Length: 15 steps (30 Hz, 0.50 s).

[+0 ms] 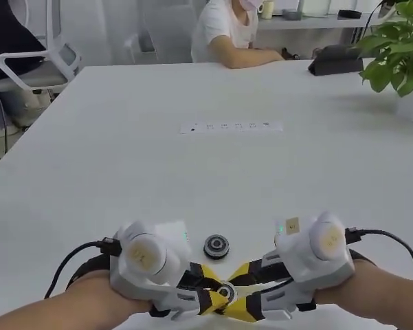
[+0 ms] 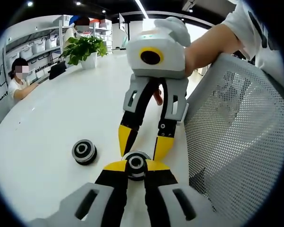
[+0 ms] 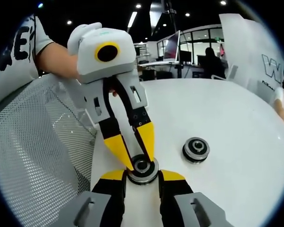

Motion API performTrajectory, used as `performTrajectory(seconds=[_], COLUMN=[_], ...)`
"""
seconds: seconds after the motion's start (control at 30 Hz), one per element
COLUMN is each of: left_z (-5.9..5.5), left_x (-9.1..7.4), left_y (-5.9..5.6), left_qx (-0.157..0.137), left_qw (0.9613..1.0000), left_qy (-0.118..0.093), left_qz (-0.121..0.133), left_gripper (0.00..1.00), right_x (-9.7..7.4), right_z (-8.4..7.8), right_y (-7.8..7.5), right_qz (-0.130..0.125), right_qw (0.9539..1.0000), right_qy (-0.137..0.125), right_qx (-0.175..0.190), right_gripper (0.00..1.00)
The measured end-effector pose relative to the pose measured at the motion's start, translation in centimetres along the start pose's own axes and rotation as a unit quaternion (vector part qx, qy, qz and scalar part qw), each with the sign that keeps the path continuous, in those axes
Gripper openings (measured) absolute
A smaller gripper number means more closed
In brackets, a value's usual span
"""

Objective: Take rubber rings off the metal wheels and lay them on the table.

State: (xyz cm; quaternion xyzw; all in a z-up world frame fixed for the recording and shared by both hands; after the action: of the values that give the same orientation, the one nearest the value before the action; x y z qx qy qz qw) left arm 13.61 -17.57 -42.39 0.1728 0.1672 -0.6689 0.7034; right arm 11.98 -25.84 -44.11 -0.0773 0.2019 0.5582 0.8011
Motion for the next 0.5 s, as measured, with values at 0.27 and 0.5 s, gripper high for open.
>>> performTrajectory(seconds=[0.27, 0.5], left_z=[-0.01, -0.03], left_x=[0.02, 0.03], left_y=[-0.01, 0.01], left_qx=[-0.001, -0.004], left_qw=[1.0, 1.0], left_qy=[-0.001, -0.001], left_qz=[0.003, 0.007], left_gripper=[0.07, 0.07], right_x=[-0.58, -0.82], right_z=[-0.46, -0.62], right_y=[-0.02, -0.1], right_qz=[-0.004, -0.007], right_qw=[1.0, 0.9999], right_qy=[0.002, 0.008], right_qx=[0.004, 0.001], right_gripper=[0.21, 0.17])
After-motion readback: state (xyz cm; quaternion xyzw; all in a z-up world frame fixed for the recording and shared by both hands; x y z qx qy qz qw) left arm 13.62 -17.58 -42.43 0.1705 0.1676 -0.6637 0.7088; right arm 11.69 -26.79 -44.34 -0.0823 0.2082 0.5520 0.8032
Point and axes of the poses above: the centre of the closed fingertips' face, and the gripper's own axes: x roughly forward along the fingers, y roughly to its left, z roughly out of its top, the point moved 6 cm from there along -x, roughly backward along the fingers, and after that the axes turned 12 degrees about -y, right-handed, at the moved point
